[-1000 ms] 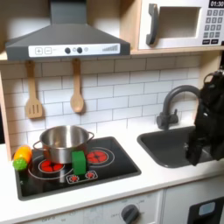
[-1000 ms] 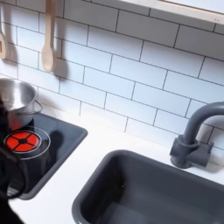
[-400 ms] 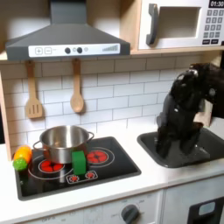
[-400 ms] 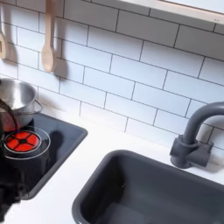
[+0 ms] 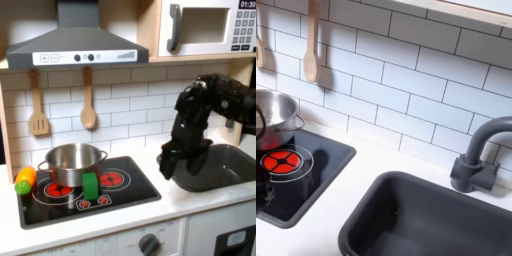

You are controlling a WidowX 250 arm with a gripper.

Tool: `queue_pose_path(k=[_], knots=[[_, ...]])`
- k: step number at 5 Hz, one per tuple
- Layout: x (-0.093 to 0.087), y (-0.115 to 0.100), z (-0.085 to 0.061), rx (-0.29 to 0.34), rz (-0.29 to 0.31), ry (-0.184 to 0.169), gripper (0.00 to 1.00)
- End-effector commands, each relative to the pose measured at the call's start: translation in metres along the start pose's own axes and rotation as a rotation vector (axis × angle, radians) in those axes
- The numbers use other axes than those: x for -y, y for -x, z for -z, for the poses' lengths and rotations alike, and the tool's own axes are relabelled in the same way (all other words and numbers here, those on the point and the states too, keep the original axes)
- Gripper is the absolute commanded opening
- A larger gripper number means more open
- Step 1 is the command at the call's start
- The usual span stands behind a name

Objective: Reach green block

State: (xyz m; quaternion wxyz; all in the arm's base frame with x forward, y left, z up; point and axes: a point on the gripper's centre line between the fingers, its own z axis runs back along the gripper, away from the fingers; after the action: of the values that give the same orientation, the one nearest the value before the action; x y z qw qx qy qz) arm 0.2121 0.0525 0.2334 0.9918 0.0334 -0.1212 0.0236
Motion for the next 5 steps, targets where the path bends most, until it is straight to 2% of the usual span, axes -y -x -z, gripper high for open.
queue_pose_path(k=[1,3,5], knots=[[-0.014,-0.028,0.008,0.014,-0.016,-0.015,1.00],[-0.018,-0.055,0.018,0.026,-0.032,-0.017,1.00],[-0.030,-0.068,0.023,0.029,-0.036,-0.023,1.00]])
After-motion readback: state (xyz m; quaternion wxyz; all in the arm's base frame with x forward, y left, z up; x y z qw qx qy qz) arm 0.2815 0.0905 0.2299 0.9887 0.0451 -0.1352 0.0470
